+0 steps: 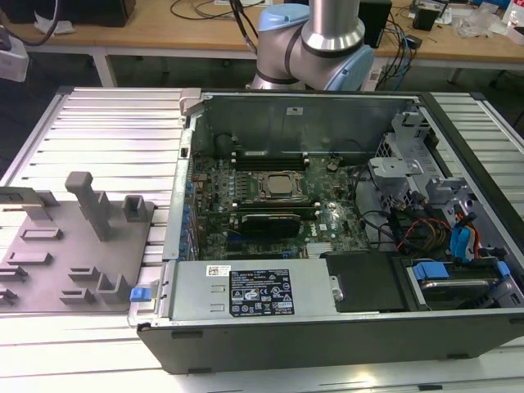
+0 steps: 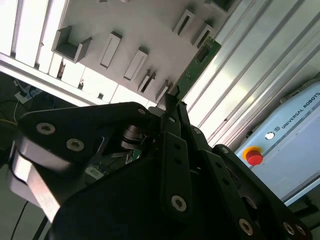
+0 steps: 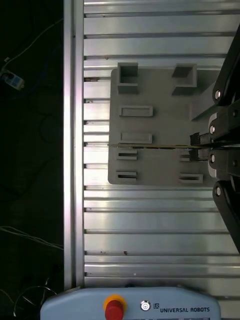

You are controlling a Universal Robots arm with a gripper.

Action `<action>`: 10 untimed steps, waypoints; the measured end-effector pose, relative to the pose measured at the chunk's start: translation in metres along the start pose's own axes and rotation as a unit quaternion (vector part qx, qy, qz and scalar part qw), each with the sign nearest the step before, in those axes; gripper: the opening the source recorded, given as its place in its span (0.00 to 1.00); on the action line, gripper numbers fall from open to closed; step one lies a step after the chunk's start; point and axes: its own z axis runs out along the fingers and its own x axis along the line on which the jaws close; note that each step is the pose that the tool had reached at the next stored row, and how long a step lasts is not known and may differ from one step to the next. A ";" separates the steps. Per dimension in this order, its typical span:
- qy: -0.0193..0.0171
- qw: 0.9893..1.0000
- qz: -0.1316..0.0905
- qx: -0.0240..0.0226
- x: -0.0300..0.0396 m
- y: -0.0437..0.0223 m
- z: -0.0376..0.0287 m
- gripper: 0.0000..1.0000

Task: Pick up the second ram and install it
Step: 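Pick up the second ram and move it above second insertion slot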

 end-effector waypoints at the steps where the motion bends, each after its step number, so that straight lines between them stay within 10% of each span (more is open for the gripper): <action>1: 0.000 1.000 0.000 0.000 -0.0001 0.0000 -0.0009 0.13; 10: -0.002 1.000 0.000 0.000 -0.0005 0.0008 -0.0159 0.13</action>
